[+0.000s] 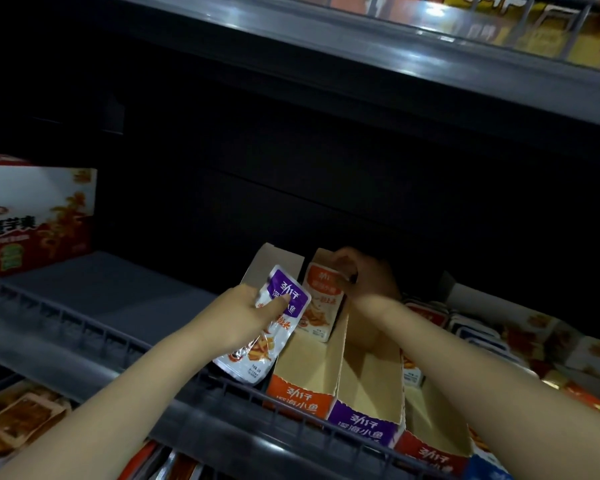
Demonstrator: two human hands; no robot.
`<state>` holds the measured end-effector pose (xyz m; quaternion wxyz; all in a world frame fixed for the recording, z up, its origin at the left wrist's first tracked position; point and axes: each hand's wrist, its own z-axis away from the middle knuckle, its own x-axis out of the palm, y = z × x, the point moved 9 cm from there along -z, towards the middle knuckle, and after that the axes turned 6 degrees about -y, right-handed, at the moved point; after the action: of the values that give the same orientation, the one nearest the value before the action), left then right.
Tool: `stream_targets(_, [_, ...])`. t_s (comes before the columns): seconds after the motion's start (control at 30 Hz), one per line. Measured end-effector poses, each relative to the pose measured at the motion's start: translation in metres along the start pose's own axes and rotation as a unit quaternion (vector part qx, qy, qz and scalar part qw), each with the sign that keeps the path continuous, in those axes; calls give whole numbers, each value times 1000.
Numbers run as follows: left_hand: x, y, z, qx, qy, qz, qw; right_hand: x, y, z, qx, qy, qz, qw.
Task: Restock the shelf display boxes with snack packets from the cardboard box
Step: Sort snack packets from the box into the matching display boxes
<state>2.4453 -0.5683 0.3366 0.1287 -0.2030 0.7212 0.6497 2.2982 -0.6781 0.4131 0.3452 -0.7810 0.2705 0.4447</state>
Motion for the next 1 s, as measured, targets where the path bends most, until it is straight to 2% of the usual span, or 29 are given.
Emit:
stream_targets(0.13, [1,3,1,4,4,-1,1000,-8,-3,1,-16,27,96,995])
stream_targets(0.33, [-3,8,5,15,25,14,999,-15,3,4,-25,34,74,996])
stream_targets(0.4, [-5,13,7,29,34,28,999,-17,-1,8,-29,31,24,999])
stream_targets(0.47, [-10,24,12,54,58,37,996,-24,-9,18,-14,15,-91,996])
stream_targets(0.6, [-8,54,19,94,69,77,990,-33,-31,52,33,-70,-337,938])
stream_targets(0.77, [25,87,18,80,10,118,990,-42,-32,77,39,-118,-392,911])
stream_targets(0.83, [38,104,20,100,4,151,983,-56,-16,80,62,-97,-385,916])
stream_targets(0.9, [47,111,22,117,20,160,980,-77,5,78,68,-57,-416,905])
stream_targets(0.97, [55,107,20,118,33,97,988,-102,33,73,77,14,-431,899])
stream_targets(1.0, [60,101,17,103,33,33,994,-113,46,70,85,49,-415,904])
